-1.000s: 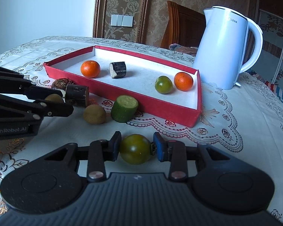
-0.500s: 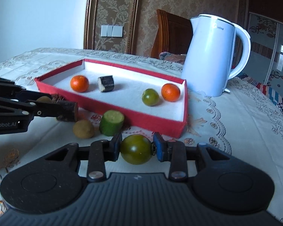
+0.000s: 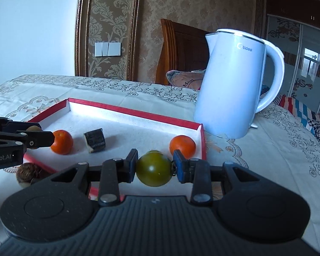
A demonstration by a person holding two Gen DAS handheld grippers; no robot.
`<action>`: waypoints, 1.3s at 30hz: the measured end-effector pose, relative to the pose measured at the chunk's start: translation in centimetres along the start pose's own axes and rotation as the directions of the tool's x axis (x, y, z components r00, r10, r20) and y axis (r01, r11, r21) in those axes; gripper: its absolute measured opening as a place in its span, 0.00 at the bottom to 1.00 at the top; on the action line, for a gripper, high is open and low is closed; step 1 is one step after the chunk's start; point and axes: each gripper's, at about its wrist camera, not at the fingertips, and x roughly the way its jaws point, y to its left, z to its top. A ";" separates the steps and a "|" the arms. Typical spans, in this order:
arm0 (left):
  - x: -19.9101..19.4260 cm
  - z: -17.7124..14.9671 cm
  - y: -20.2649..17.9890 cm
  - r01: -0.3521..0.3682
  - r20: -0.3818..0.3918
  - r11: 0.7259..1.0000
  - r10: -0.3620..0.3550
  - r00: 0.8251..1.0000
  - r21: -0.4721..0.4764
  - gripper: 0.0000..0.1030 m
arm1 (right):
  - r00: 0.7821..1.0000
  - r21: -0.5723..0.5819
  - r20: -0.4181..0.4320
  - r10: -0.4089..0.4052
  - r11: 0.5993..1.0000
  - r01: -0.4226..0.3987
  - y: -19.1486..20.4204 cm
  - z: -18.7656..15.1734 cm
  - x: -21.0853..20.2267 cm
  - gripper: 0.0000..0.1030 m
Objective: Organize fruits
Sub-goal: 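Carry the green tomato in the right tool into the tray while the left carries the kiwi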
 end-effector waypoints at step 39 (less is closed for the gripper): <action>7.2 1.0 2.6 -0.176 -0.069 0.982 0.172 0.983 -0.070 0.26 | 0.995 -0.079 -0.092 -0.035 0.997 0.028 3.9 2.0 9.7 0.43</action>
